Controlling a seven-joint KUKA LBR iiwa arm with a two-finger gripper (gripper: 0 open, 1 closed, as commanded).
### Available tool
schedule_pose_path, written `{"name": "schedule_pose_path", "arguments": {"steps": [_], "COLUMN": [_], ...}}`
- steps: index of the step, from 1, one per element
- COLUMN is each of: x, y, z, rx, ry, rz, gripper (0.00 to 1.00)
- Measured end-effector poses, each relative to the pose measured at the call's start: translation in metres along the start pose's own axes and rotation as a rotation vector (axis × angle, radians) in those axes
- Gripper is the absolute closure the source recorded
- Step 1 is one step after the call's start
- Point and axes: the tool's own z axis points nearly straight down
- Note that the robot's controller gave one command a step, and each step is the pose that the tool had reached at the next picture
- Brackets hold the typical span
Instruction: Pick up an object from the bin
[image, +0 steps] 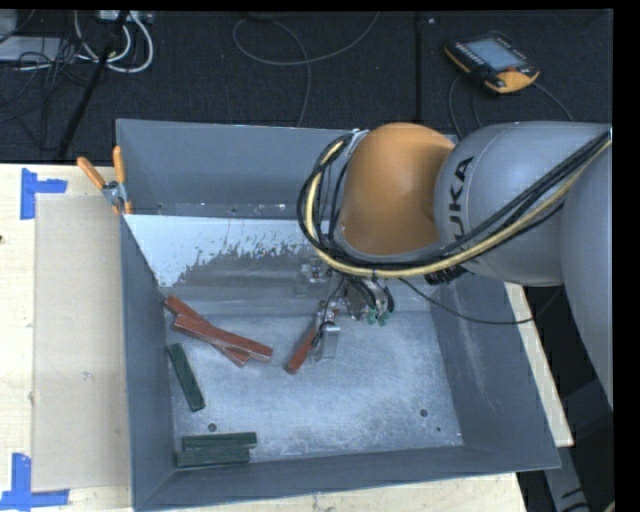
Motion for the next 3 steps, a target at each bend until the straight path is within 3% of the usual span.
{"name": "schedule_pose_path", "arguments": {"steps": [1,2,3], "x": [0.004,-0.003,0.000], "y": [-0.011,0.000,-0.080], "z": [0.038,0.050,0.102], "rx": [-0.001,0.004,0.001], "ry": [0.011,0.002,0.004], "rz": [-0.147,-0.411,-0.420], "gripper": [0.00,0.00,1.00]}}
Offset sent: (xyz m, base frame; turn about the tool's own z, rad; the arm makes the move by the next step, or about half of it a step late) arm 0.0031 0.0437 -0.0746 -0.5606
